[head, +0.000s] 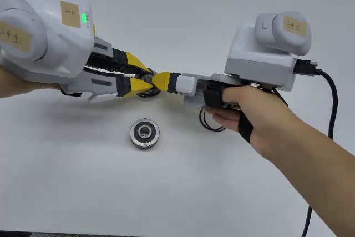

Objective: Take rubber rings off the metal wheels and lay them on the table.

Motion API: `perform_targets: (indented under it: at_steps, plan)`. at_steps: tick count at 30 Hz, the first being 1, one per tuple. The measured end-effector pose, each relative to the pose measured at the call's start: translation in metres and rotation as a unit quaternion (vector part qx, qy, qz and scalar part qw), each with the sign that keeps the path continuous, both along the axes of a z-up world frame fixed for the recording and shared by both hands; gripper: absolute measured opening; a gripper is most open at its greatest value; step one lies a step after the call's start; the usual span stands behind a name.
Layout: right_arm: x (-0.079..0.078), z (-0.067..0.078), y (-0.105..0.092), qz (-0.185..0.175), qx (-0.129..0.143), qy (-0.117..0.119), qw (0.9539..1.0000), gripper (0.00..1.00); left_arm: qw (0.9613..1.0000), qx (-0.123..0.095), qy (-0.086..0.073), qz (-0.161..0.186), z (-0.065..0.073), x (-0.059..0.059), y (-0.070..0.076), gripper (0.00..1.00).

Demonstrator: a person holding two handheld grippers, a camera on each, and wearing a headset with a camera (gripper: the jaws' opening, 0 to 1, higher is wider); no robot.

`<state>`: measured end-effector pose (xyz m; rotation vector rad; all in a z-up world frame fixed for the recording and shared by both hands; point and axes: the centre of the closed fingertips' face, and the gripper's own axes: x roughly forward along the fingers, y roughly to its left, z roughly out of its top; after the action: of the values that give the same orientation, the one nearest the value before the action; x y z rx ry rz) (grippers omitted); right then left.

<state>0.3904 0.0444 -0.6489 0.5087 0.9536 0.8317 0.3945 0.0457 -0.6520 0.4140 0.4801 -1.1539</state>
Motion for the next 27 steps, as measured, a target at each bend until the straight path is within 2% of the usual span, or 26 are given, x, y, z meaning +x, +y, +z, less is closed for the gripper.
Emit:
perform_targets:
  at_steps: [3,5,10,12,15,22,27]
  plan:
    - [0.000,0.000,0.000,-0.010,0.009,0.014,0.9998,0.01,1.0000,0.003,0.004,0.008,0.000,0.000,-0.001,0.13]
    - [0.001,0.000,0.000,-0.014,0.008,0.015,0.9997,0.01,1.0000,0.007,0.000,0.006,0.000,0.000,-0.002,0.13]
    - [0.001,0.000,-0.001,-0.023,0.011,0.022,0.9994,0.02,0.9998,0.015,0.005,0.011,0.000,0.000,-0.002,0.14]
    - [0.001,0.001,0.000,-0.024,0.015,0.027,0.9992,0.02,0.9996,0.027,0.003,0.011,0.000,0.000,-0.001,0.14]
    - [0.001,0.005,0.001,-0.029,0.026,0.031,0.9987,0.02,0.9992,0.039,-0.009,0.001,0.004,-0.002,0.001,0.14]
    - [0.000,0.011,0.002,-0.026,0.036,0.032,0.9985,0.02,0.9995,0.023,-0.017,0.016,0.027,-0.003,0.015,0.18]
    - [0.000,0.020,-0.003,-0.034,0.051,0.032,0.9976,0.02,0.9991,0.029,-0.022,0.021,0.030,-0.001,0.021,0.19]
